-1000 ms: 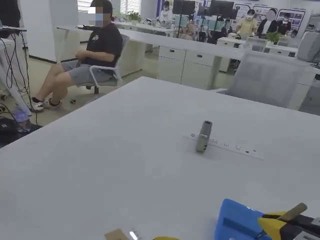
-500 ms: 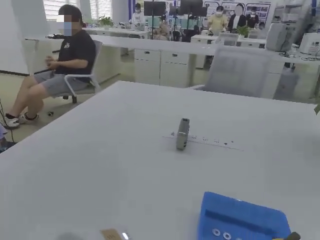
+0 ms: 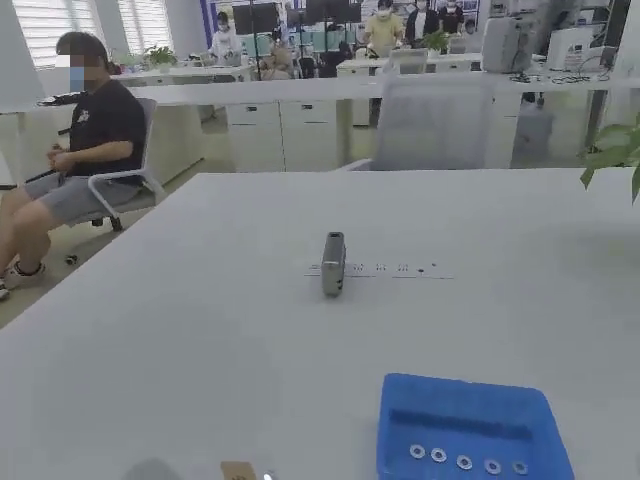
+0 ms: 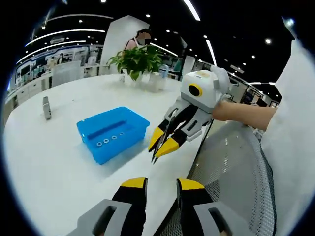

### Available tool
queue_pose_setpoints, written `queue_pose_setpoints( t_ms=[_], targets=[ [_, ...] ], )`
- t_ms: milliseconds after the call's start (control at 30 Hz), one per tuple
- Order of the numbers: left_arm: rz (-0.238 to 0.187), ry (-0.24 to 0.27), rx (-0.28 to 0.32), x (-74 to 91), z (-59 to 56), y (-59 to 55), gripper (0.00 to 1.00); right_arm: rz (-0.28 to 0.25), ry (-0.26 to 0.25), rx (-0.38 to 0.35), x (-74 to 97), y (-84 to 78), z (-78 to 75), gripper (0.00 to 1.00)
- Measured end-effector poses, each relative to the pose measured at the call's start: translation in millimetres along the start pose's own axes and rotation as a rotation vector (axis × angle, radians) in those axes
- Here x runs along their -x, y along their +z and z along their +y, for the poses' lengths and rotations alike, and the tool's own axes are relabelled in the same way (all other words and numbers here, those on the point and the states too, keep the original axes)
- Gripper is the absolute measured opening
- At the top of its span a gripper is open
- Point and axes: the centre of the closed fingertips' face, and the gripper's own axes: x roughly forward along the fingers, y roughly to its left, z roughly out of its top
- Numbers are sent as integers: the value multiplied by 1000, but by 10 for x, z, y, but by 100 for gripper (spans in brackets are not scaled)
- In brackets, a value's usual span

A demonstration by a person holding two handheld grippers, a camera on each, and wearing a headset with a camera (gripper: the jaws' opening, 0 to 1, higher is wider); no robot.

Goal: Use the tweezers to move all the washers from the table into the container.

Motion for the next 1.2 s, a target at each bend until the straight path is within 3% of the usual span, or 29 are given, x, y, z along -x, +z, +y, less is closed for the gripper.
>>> queue_pose_setpoints(
  t_ms=[300, 500, 600, 733, 833, 967, 1067, 1200],
  targets=[
    [64, -22, -96, -93, 43, 196, 18, -48, 44, 3, -104, 48, 97, 3],
    [102, -62, -243, -124, -2, 450, 18, -55, 43, 2, -139, 80, 92, 3],
    [145, -82, -321, -154, -26, 537, 19, -54, 56, 41, -177, 102, 149, 3],
    [229, -118, -416, -199, -42, 517, 15, -48, 59, 59, -177, 97, 162, 3],
    [291, -130, -478, -213, -33, 467, 5, -53, 57, 47, -178, 97, 152, 3],
    [293, -142, -489, -267, -74, 505, 0, -60, 54, 32, -173, 94, 146, 3],
    [340, -137, -532, -309, -54, 465, 0, -67, 55, 22, -175, 97, 148, 3],
    [352, -125, -505, -305, -62, 450, 0, -75, 54, 4, -179, 96, 149, 4]
  ],
)
